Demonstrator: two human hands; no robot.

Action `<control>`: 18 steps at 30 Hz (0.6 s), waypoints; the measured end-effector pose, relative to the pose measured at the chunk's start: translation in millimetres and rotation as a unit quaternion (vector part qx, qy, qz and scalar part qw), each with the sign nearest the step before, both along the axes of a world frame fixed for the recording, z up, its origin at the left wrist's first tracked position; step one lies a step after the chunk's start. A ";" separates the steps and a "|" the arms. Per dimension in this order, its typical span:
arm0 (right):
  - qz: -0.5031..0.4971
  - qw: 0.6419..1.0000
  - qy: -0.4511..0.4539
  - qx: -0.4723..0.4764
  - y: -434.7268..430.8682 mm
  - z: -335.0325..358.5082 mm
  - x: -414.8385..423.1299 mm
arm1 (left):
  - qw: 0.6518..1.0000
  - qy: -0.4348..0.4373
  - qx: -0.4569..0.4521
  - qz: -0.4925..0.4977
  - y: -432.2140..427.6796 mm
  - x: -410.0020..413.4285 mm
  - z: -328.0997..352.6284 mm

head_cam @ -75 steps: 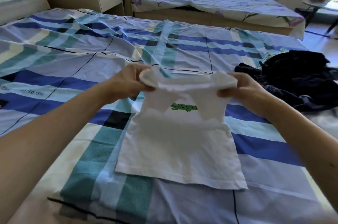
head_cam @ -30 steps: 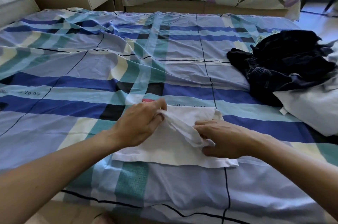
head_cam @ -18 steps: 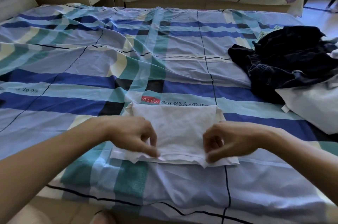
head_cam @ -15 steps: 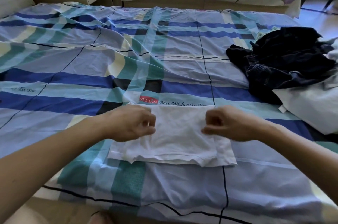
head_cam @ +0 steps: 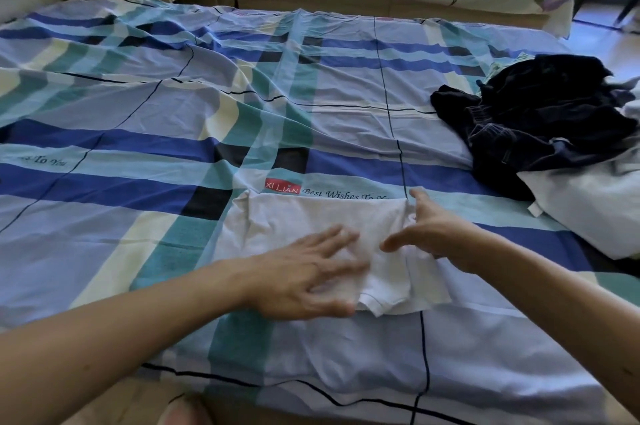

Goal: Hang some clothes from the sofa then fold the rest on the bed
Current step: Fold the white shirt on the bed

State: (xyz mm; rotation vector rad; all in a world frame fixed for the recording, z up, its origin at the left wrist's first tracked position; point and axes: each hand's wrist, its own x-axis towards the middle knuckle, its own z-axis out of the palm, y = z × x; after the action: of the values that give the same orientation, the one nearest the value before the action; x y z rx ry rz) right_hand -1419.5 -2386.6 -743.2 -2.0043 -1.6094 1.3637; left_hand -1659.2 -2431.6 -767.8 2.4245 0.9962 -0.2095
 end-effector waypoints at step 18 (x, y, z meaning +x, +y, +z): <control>0.161 0.934 0.202 0.245 -37.1 -12.4 -68.4 | 0.773 -0.296 -0.179 0.532 52.2 -57.6 25.9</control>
State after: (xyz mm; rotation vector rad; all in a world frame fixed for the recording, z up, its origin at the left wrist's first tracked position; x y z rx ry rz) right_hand -1487.9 -2423.7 -755.6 -1.1305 -1.8861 1.2064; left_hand -1716.8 -2379.3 -741.9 1.1393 1.6141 0.6588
